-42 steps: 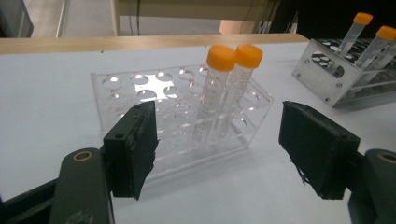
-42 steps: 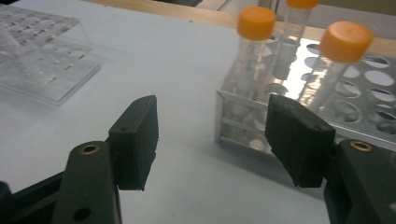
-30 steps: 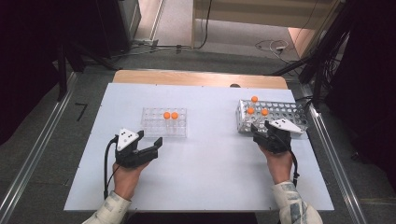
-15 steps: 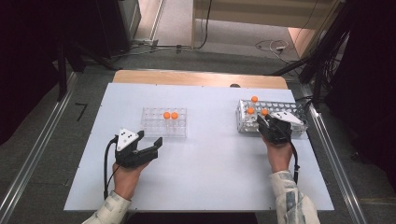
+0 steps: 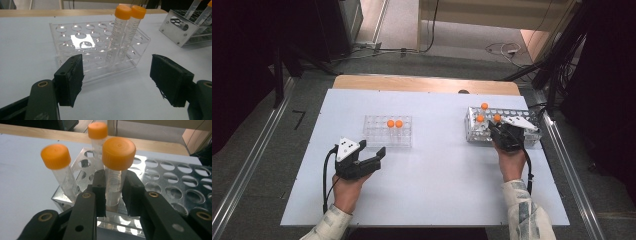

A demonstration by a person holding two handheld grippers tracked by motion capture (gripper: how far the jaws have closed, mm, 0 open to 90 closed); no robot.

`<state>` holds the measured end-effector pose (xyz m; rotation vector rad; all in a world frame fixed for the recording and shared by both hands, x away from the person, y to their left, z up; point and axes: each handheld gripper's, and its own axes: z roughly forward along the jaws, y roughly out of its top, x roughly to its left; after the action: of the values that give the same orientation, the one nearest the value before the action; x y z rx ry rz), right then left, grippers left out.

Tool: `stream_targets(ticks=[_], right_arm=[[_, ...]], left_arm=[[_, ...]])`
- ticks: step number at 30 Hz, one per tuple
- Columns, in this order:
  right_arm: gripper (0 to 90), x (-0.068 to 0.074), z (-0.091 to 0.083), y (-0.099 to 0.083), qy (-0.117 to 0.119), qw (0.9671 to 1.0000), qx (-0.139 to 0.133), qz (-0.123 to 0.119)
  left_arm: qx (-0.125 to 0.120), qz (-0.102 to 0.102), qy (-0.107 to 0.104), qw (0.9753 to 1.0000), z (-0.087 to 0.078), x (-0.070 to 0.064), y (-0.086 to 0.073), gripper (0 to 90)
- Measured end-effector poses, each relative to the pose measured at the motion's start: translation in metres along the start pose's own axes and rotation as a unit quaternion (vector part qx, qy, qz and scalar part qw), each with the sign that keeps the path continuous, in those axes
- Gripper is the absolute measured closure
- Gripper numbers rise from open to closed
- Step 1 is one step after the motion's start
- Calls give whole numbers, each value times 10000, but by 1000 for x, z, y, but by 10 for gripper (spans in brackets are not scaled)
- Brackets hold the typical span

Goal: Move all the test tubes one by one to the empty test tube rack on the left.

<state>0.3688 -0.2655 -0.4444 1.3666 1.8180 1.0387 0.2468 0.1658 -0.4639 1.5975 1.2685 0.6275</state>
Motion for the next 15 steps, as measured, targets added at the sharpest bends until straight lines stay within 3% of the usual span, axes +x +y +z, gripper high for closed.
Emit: stream_targets(ticks=[9,15], right_arm=[[715,0,-20,21,11,9998,-178,-118],[716,0,-37,25,124,9995,-247,-173]], left_arm=[[26,5,-21,10000,0,-1,-1,266],[16,-10,-30,10000,0,-1,-1,265]])
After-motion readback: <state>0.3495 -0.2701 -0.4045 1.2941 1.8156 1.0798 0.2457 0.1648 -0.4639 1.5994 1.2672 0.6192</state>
